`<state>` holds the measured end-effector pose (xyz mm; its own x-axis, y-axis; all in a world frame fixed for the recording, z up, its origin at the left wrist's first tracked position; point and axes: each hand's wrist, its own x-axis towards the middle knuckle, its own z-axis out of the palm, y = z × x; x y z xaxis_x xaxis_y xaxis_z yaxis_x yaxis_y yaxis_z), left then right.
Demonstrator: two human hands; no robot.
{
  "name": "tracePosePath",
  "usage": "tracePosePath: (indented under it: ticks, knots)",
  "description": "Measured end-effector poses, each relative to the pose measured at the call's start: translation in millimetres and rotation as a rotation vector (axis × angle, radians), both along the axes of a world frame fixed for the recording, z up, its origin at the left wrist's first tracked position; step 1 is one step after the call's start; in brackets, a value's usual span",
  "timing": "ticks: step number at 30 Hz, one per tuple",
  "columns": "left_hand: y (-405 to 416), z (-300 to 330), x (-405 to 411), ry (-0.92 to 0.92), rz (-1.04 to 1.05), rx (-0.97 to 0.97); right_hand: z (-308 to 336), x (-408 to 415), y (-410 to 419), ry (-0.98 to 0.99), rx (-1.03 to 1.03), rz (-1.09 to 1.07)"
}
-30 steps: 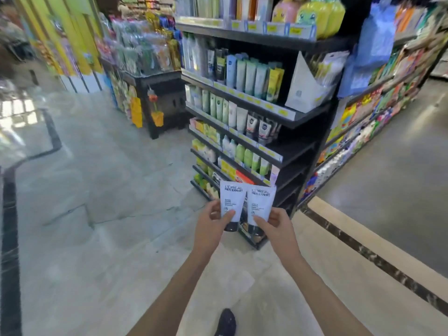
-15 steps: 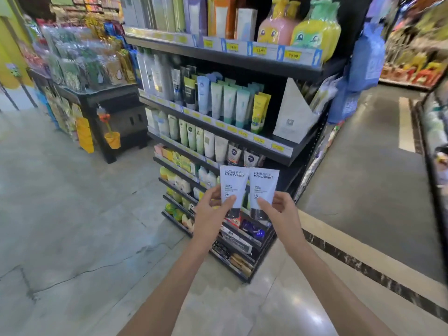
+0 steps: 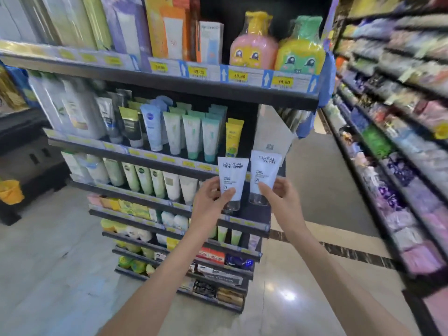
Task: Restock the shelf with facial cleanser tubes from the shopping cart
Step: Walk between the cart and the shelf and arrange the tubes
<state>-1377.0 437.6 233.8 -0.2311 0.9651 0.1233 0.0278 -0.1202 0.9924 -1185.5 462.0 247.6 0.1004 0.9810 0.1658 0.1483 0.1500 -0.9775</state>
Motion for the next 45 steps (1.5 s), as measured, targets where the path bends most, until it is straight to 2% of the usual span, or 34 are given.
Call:
tracePosePath:
  ticks: [7, 12, 19, 32, 36, 42, 45]
  knots:
    - [42.9, -1.3, -40.5, 0.039, -0.107, 0.032, 33.9, -21.2, 54.5, -0.036, 0.087, -0.131]
    - [64.4, -6.6, -50.9, 0.057, -0.114, 0.021, 39.3, -27.3, 94.4, -0.262, 0.068, -0.137]
    - [75.5, -11.0, -53.8, 0.013, -0.125, 0.025, 20.5, -29.1, 123.6, -0.467, -0.002, -0.094]
    - [70.0, -25.5, -60.0, 0.005, -0.122, -0.006, 2.9, -35.3, 159.0, -0.564, -0.070, -0.213]
    - [65.4, -28.5, -62.4, 0.025, -0.122, -0.008, 15.2, -40.1, 143.1, -0.534, -0.056, -0.204]
    - [63.8, -26.6, -59.1, 0.023, -0.137, 0.001, 29.0, -33.7, 89.1, -0.287, 0.081, -0.224]
    - [66.8, -22.7, -50.2, -0.004, -0.172, 0.027, 27.7, -37.9, 62.7, -0.205, 0.087, -0.046]
